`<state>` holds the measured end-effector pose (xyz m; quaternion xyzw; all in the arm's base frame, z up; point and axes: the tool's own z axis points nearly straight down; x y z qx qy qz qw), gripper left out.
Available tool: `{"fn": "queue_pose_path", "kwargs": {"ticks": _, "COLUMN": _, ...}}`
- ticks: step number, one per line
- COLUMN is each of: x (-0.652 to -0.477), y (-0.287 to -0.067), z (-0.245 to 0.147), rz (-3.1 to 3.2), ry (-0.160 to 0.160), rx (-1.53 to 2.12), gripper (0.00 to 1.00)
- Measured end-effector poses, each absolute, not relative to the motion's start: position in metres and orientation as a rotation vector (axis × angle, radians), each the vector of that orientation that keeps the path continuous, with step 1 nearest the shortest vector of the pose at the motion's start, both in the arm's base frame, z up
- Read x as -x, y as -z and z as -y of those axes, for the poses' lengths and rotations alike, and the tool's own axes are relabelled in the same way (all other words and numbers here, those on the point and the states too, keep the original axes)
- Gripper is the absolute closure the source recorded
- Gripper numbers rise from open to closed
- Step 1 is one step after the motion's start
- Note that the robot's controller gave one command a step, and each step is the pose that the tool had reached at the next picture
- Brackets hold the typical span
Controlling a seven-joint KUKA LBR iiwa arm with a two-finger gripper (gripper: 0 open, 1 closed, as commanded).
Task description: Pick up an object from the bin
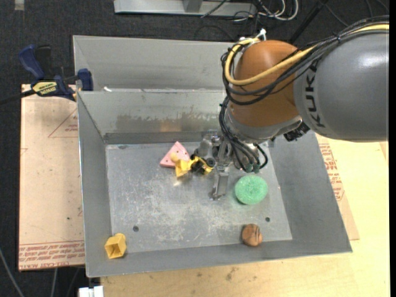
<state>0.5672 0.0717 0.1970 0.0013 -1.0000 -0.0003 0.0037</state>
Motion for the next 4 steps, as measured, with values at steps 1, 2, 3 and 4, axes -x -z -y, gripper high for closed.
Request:
{"fn": "queue_pose_path", "kwargs": {"ticks": 1, "x": -0.569, "y": -0.202, "z": -0.071, "rz": 3.143, "ry": 0.002, "rx": -0.001, "gripper": 0.00}}
{"fn": "queue_pose_path", "kwargs": {"ticks": 2, "x": -0.623, "y": -0.139, "z": -0.044, "rz": 3.149, "ry": 0.002, "rx": -0.134, "gripper": 0.00}}
{"fn": "queue_pose_path", "kwargs": {"ticks": 3, "x": -0.627, "y": -0.116, "z": -0.035, "rz": 3.138, "ry": 0.000, "rx": -0.128, "gripper": 0.00}}
{"fn": "queue_pose_path", "kwargs": {"ticks": 4, "x": -0.630, "y": -0.120, "z": -0.051, "rz": 3.145, "ry": 0.002, "rx": -0.023, "gripper": 0.00}}
